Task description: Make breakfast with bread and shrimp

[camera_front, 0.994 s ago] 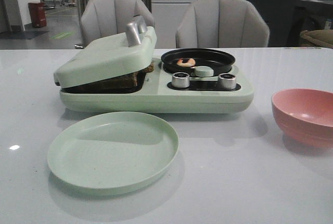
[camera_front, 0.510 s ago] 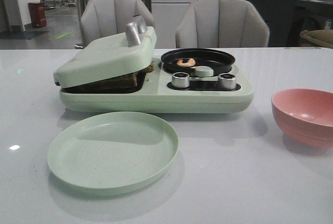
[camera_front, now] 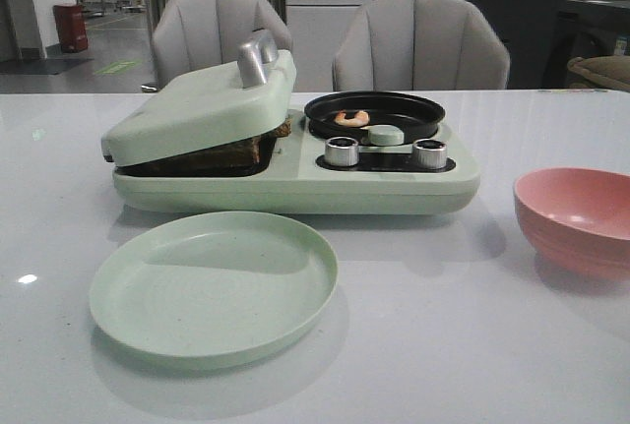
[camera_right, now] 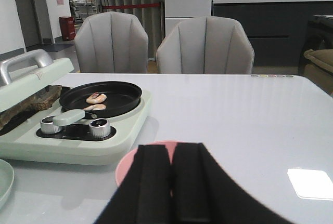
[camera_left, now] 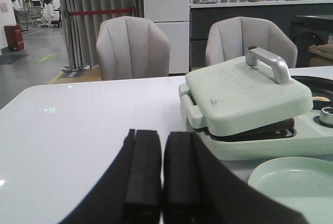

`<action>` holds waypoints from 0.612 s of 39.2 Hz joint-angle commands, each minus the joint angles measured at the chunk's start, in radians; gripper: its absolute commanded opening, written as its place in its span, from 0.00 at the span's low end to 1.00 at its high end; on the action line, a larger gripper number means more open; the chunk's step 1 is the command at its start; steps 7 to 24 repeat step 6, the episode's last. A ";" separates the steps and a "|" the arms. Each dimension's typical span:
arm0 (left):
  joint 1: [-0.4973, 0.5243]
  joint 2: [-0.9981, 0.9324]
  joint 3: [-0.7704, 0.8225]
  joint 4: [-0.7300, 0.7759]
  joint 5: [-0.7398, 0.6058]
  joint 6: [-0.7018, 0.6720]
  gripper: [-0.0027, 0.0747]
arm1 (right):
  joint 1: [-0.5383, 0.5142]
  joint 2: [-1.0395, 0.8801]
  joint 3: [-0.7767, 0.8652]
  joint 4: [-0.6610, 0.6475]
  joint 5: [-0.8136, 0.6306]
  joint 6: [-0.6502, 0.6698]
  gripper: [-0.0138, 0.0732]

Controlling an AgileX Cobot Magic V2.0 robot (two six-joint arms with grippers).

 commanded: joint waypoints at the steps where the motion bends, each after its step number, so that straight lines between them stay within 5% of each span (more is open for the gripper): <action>1: -0.006 -0.016 0.019 -0.001 -0.082 -0.012 0.18 | -0.008 -0.022 -0.014 -0.011 -0.093 -0.001 0.31; 24: -0.006 -0.016 0.019 -0.001 -0.082 -0.012 0.18 | -0.008 -0.022 -0.014 -0.011 -0.093 -0.001 0.31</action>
